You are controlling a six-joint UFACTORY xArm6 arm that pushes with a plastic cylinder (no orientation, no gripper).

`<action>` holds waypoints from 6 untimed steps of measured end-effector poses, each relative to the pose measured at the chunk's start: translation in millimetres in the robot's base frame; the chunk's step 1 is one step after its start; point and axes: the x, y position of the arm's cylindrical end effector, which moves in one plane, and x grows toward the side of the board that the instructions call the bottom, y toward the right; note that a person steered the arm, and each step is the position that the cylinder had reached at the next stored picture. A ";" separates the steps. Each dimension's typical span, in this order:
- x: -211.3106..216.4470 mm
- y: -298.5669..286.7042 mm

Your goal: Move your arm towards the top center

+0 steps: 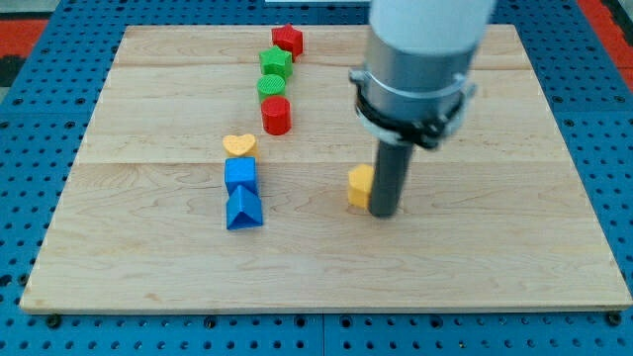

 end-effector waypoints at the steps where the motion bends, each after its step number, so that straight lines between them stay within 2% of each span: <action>1: -62.4 -12.7; 2: -101.8 -16.9; 3: -128.2 20.0; 4: -227.5 22.8; 5: -296.7 19.4; 6: -297.8 8.0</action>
